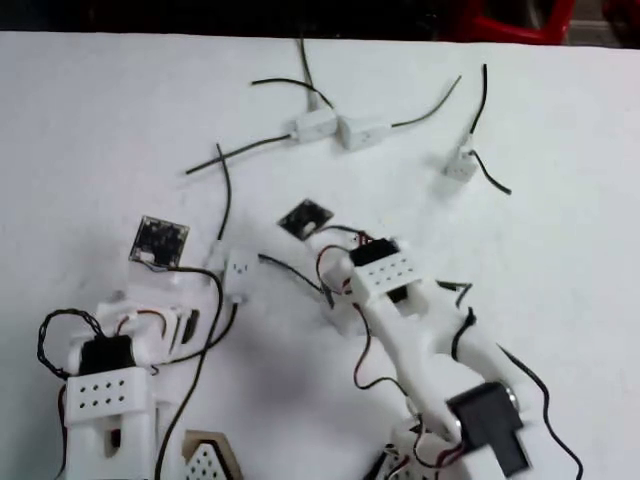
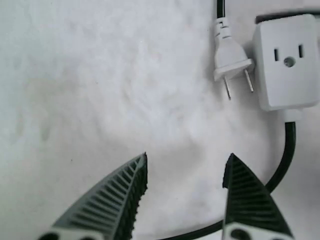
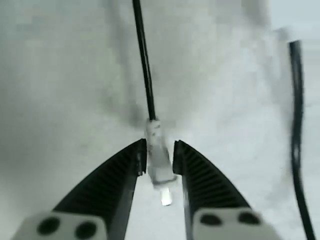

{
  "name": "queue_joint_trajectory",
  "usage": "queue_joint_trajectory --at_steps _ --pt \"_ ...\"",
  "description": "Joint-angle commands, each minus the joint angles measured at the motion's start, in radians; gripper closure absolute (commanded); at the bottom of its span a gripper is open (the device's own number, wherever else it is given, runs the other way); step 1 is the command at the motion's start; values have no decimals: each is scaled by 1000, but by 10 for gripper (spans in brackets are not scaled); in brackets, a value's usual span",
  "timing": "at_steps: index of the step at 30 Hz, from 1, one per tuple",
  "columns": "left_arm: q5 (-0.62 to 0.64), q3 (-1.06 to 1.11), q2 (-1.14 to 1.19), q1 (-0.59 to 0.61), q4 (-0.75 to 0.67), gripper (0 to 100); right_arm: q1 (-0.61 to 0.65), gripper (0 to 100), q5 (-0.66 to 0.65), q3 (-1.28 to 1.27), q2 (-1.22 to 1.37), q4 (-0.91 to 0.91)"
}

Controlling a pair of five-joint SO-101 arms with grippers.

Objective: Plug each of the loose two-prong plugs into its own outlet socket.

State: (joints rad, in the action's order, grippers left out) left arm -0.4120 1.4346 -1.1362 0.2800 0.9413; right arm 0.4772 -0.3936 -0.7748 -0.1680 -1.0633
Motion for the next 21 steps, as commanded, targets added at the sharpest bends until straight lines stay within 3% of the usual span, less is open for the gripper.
queue_joint_trajectory --at_steps 1,16,21 --pt "-8 -6 -18 8 -21 751 8 894 5 51 35 -21" --pt "-8 -6 -18 8 -21 752 -4 900 -109 60 47 -73" --pt "-8 -6 -18 8 -21 752 -4 978 -158 60 47 -54"
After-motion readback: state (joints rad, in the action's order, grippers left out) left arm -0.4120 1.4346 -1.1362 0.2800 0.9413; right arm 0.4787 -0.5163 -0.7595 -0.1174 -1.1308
